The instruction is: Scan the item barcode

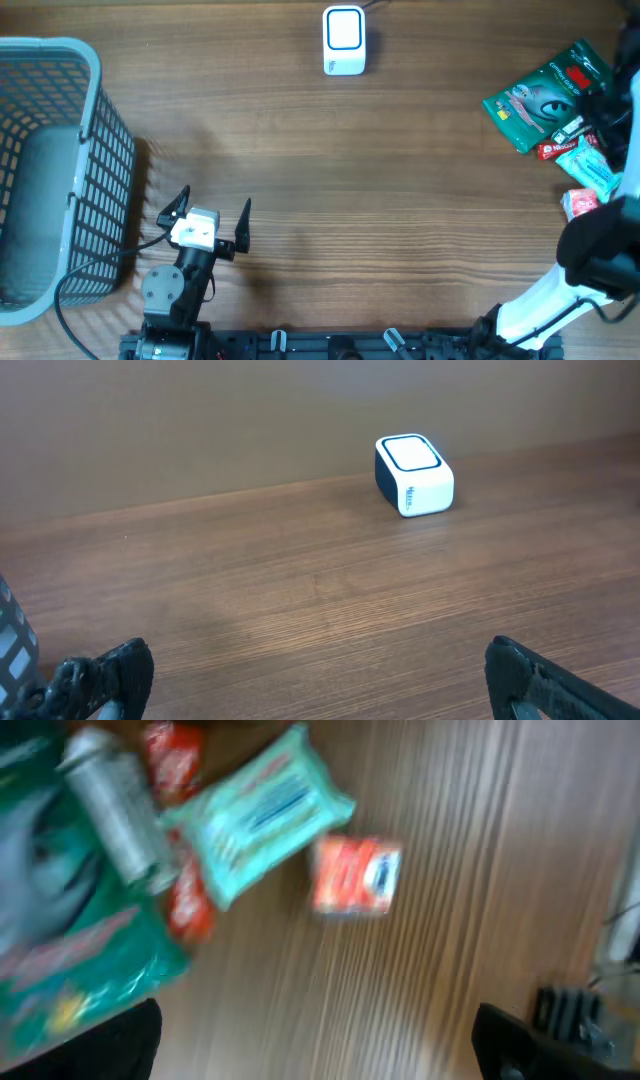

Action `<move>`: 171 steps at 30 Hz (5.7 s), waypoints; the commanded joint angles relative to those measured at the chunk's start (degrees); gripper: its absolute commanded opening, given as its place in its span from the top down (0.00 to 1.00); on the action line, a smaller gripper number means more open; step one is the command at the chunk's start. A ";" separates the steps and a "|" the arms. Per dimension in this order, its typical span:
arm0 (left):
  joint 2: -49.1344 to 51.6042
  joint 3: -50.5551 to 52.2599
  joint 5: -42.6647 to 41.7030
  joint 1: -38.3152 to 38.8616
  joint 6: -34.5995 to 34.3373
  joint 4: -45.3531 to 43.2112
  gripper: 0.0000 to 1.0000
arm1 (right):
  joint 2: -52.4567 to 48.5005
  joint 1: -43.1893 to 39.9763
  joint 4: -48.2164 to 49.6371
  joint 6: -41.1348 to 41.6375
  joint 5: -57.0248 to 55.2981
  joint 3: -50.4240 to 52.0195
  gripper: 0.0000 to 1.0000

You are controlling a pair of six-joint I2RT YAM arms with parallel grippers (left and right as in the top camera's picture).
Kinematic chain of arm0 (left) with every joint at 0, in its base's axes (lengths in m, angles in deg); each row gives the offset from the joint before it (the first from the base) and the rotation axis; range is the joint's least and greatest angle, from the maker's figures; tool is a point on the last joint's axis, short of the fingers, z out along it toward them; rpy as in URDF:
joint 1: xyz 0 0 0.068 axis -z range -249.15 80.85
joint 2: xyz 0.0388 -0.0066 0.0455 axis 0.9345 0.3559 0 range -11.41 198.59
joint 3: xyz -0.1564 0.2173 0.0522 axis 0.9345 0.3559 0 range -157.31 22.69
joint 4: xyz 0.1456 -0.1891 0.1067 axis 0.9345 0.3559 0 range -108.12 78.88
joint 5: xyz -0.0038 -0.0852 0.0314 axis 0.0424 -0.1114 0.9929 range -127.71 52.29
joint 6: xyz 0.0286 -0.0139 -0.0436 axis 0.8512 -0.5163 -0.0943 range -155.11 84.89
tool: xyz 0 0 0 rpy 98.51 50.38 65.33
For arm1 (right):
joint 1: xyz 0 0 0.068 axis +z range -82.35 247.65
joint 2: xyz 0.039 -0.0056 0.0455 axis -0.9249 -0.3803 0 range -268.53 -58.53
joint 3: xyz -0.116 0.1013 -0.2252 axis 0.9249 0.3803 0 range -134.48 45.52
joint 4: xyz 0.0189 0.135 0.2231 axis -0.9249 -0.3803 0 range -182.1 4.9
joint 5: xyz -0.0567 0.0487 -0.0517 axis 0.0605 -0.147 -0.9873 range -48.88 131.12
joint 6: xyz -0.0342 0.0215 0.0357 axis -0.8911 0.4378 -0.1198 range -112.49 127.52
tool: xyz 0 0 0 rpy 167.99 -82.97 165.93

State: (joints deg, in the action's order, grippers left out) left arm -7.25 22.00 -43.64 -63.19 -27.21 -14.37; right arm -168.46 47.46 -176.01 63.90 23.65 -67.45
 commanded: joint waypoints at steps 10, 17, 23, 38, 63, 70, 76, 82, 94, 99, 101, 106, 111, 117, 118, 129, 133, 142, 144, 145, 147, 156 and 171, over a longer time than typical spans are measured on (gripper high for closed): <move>-0.28 0.35 -0.68 0.26 0.70 0.04 0.00 | 23.74 22.82 -0.20 -8.44 18.64 -4.90 0.00; -0.28 0.35 -0.68 0.26 0.70 0.04 0.00 | 30.12 31.95 -1.16 -11.32 19.02 -4.90 0.00; -0.28 0.35 -0.68 0.26 0.70 0.04 0.00 | 30.99 35.93 0.55 -25.97 13.92 -4.87 0.00; -0.28 0.35 -0.68 0.26 0.70 0.04 0.00 | 37.18 73.55 19.78 -41.40 -19.04 -4.76 0.00; -0.28 0.35 -0.68 0.26 0.70 0.04 0.00 | 57.11 41.66 74.38 -59.30 16.15 40.02 0.00; -0.28 0.35 -0.68 0.26 0.70 0.04 0.00 | 84.56 28.70 91.38 -55.43 25.00 71.91 0.00; -0.28 0.35 -0.68 0.26 0.70 0.04 0.00 | 102.53 20.48 97.24 -49.94 25.51 86.14 0.00; -0.28 0.35 -0.68 0.26 0.70 0.04 0.00 | 108.10 19.93 106.73 -49.75 26.14 94.99 0.00; -0.28 0.35 -0.68 0.26 0.70 0.04 0.00 | 109.72 19.41 113.18 -48.70 21.14 106.95 0.00; -0.28 0.35 -0.68 0.26 0.70 0.04 0.00 | 109.74 19.34 113.55 -48.24 20.26 112.39 0.00; -0.28 0.35 -0.68 0.26 0.70 0.04 0.00 | 109.77 19.28 110.57 -48.33 20.02 112.67 0.00; -0.28 0.35 -0.68 0.26 0.70 0.04 0.00 | 109.77 17.64 101.74 -48.46 20.06 112.67 0.00; -0.28 0.35 -0.68 0.26 0.70 0.04 0.00 | 109.77 17.64 91.76 -48.46 20.06 112.67 0.00; -0.28 0.35 -0.68 0.26 0.70 0.04 0.00 | 109.77 17.18 90.99 -48.85 20.09 112.67 0.00; -0.28 0.35 -0.68 0.26 0.70 0.04 0.00 | 109.77 16.52 90.99 -48.83 20.06 112.67 0.00; -0.28 0.35 -0.68 0.26 0.70 0.04 0.00 | 109.77 16.00 90.99 -48.78 20.09 112.67 0.00; -0.28 0.35 -0.68 0.26 0.70 0.04 0.00 | 109.72 16.04 90.99 -48.81 20.09 112.67 0.00; -0.28 0.35 -0.68 0.26 0.70 0.04 0.00 | 109.72 16.04 90.99 -48.76 20.09 112.67 0.00; -0.28 0.35 -0.68 0.26 0.70 0.04 0.00 | 109.72 16.04 90.99 -48.76 20.09 112.67 0.00; -0.28 0.35 -0.68 0.26 0.70 0.04 0.00 | 109.72 16.04 90.99 -48.78 20.09 112.67 0.00; -0.28 0.35 -0.68 0.26 0.70 0.07 0.00 | 109.72 16.04 90.99 -48.78 20.09 112.67 0.00; -0.79 0.35 -0.68 -4.81 0.70 0.04 0.00 | 109.72 16.04 90.99 -48.78 20.09 112.67 0.00; -0.81 0.35 -0.68 -4.81 0.70 0.04 0.00 | 109.72 16.04 90.99 -48.76 20.09 112.67 0.00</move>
State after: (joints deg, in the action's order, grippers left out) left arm -7.36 22.00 -43.64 -67.72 -27.21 -14.35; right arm -59.42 63.68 -85.13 14.85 44.48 45.16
